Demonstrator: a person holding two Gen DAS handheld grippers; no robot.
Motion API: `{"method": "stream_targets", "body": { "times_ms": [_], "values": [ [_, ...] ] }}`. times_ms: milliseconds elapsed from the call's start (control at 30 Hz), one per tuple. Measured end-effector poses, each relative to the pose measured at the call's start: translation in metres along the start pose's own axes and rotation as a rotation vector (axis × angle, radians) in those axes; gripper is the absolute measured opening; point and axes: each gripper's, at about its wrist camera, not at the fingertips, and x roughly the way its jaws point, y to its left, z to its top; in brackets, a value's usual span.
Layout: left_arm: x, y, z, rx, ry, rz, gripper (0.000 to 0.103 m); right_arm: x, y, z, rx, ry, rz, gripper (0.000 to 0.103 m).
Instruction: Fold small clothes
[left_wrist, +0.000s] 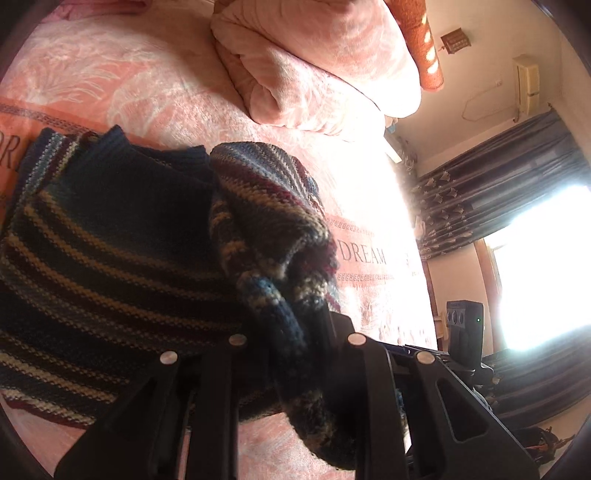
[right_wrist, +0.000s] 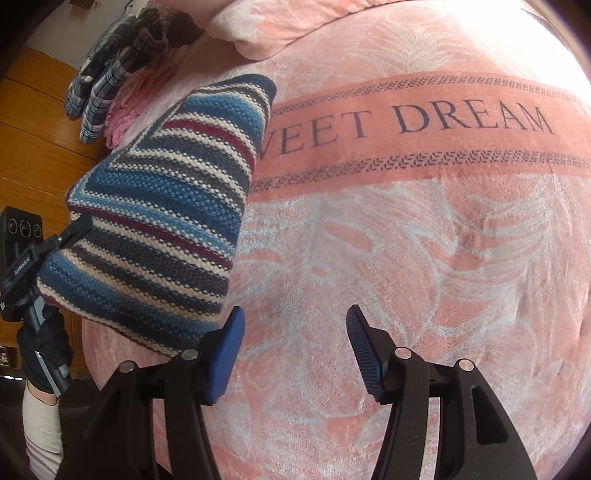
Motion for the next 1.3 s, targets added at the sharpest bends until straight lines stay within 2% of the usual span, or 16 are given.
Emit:
{"method": "stream_targets", "body": {
  "times_ms": [333, 400, 467, 567, 667, 800, 867, 933, 967, 1133, 1167, 1200, 1233, 1267, 1300],
  "values": [
    [-0.093, 0.075, 0.01, -0.119, -0.139, 0.025, 0.017, 0.015, 0.021, -0.011, -0.079, 0.039, -0.024, 0.058],
    [-0.113, 0.107, 0.006, -0.127, -0.123, 0.026, 0.017, 0.016, 0.028, -0.013, -0.092, 0.041, -0.019, 0.058],
    [-0.111, 0.13, 0.0, -0.123, -0.088, 0.052, 0.017, 0.018, 0.035, -0.016, -0.097, 0.04, 0.003, 0.058],
    [-0.097, 0.155, -0.006, -0.095, -0.021, 0.121, 0.018, 0.022, 0.052, -0.019, -0.09, 0.037, 0.082, 0.059],
    [-0.08, 0.178, -0.016, -0.137, 0.042, 0.138, 0.022, 0.031, 0.076, -0.018, -0.075, 0.02, 0.177, 0.06],
    [-0.087, 0.172, -0.017, -0.109, 0.055, 0.144, 0.031, 0.05, 0.101, -0.015, -0.027, 0.011, 0.276, 0.067],
    [-0.1, 0.166, -0.018, -0.084, 0.058, 0.132, 0.037, 0.061, 0.111, -0.014, -0.006, 0.029, 0.31, 0.068],
    [-0.114, 0.16, -0.023, -0.07, 0.053, 0.1, 0.055, 0.072, 0.12, -0.014, -0.017, 0.051, 0.288, 0.069],
    [-0.117, 0.157, -0.026, -0.065, 0.065, 0.094, 0.059, 0.076, 0.123, -0.014, -0.025, 0.059, 0.279, 0.071],
    [-0.117, 0.147, -0.049, -0.041, 0.121, 0.093, 0.062, 0.097, 0.124, -0.017, 0.012, 0.107, 0.3, 0.071],
    [-0.114, 0.147, -0.053, -0.036, 0.129, 0.118, 0.062, 0.101, 0.124, -0.017, 0.017, 0.119, 0.299, 0.069],
    [-0.111, 0.146, -0.055, -0.028, 0.133, 0.147, 0.056, 0.106, 0.125, -0.018, 0.016, 0.134, 0.302, 0.056],
    [-0.107, 0.148, -0.056, -0.02, 0.141, 0.174, 0.038, 0.108, 0.125, -0.019, 0.015, 0.143, 0.307, 0.045],
    [-0.104, 0.151, -0.058, -0.02, 0.147, 0.187, 0.029, 0.107, 0.126, -0.02, 0.01, 0.135, 0.309, 0.041],
    [-0.103, 0.155, -0.057, -0.03, 0.153, 0.197, 0.023, 0.103, 0.127, -0.02, -0.003, 0.129, 0.318, 0.031]
  ]
}}
